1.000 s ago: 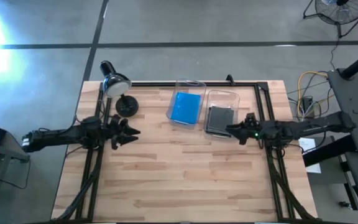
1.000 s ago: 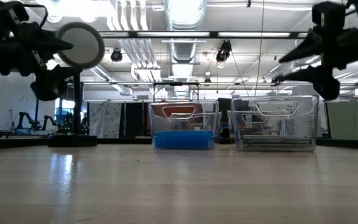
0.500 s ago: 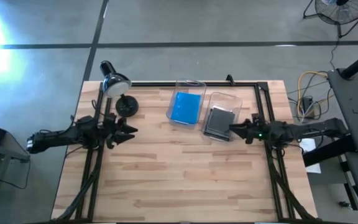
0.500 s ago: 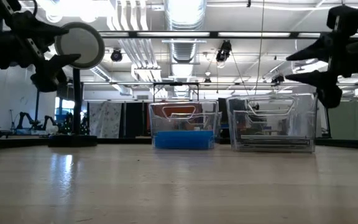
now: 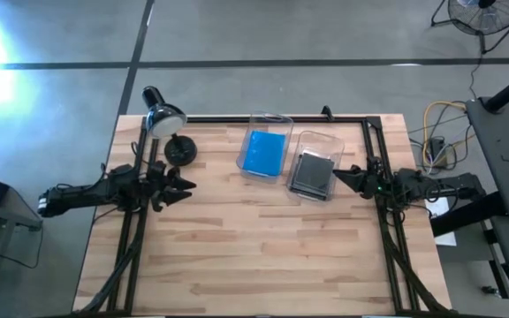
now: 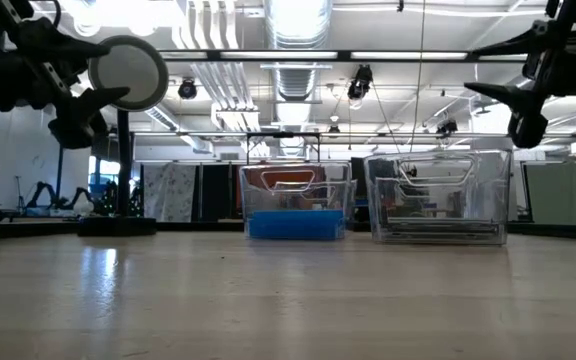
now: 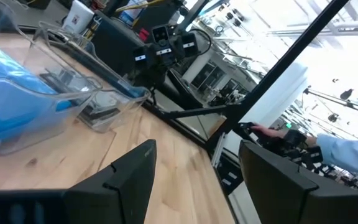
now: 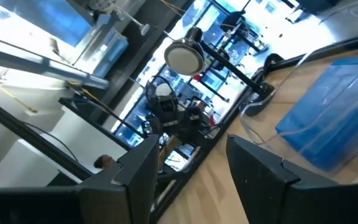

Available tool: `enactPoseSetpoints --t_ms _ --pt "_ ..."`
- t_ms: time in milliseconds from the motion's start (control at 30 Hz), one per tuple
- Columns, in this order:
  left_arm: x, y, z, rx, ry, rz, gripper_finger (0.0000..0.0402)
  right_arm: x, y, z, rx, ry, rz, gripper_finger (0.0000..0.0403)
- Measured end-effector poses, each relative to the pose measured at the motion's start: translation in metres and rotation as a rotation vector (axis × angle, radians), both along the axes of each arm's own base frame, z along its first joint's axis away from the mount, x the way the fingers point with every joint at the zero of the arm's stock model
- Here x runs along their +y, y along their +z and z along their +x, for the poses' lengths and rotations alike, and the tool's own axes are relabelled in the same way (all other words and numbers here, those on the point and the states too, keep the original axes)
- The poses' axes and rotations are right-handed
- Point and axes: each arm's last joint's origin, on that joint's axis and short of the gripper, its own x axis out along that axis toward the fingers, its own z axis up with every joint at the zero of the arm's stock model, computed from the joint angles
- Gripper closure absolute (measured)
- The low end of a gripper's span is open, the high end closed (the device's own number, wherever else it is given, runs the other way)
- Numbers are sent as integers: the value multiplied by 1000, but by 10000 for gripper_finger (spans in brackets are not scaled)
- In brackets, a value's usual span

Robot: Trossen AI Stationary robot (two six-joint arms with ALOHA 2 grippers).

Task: Pick & place jewel cases by type
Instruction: Return to Home Position

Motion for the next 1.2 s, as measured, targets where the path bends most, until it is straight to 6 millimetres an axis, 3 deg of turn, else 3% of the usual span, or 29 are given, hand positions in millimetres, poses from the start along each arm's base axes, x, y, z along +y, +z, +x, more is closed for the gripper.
enactPoseSetpoints --t_ms 700,900,1200 --pt "1 -7 5 87 8 -11 188 3 0 0 1 37 11 218" --pt "1 -7 5 88 8 -11 188 4 0 0 -78 98 341 222" --pt "1 -7 5 89 8 -11 188 9 -2 1 -33 277 350 224"
